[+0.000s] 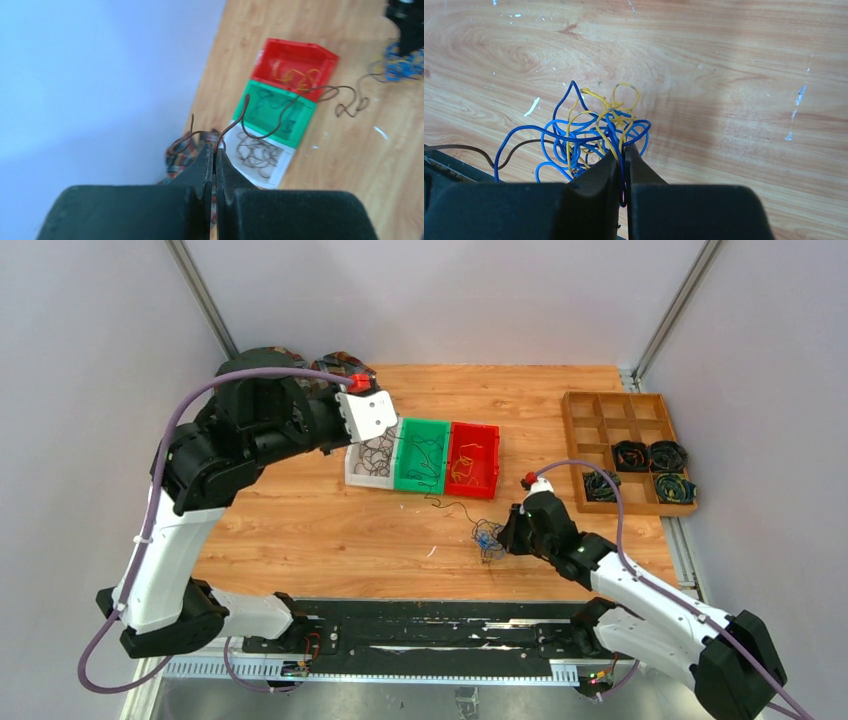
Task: Untangle the cables
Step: Untie the cable.
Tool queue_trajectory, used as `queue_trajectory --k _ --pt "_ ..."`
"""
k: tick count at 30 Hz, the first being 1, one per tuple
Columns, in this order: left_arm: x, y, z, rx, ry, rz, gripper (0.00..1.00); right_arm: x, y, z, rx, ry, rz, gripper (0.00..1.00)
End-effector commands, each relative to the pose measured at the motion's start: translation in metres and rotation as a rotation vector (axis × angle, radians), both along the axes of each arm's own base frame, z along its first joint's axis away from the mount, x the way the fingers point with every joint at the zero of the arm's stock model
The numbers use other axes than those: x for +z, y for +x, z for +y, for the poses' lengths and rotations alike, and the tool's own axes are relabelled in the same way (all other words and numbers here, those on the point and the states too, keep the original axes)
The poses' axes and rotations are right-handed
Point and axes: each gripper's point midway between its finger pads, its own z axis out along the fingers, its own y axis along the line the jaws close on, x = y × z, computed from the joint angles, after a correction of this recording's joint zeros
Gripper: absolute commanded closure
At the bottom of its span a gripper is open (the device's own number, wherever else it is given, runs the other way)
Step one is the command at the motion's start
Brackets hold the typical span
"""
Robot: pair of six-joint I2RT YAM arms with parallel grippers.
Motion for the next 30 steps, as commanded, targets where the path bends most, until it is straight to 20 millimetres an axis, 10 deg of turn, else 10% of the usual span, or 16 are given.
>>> queue_trajectory --k 1,12,20,26,30 --pt "0.064 0.022 0.02 0.143 -0.099 -0.242 0.99 -0.003 -0.005 -0.014 -0.01 -0.06 0.024 0.98" --pt "0.206 0.027 0.068 0.383 -0.419 -0.671 0.99 -0.024 -0.01 -0.024 -0.024 -0.132 0.081 0.84" --pt "0.265 0.019 0.083 0.443 -0.64 -0.818 0.99 -0.015 -0.009 -0.027 -0.023 -0.133 0.041 0.65" --pt "0.277 0.009 0.075 0.365 -0.687 -0.83 1.0 0.003 -0.01 -0.024 0.01 -0.105 -0.008 0.58" --pt "0.253 0.014 0.053 0.289 -0.671 -0.712 1.0 0.042 -0.009 -0.013 0.103 -0.066 -0.09 0.31"
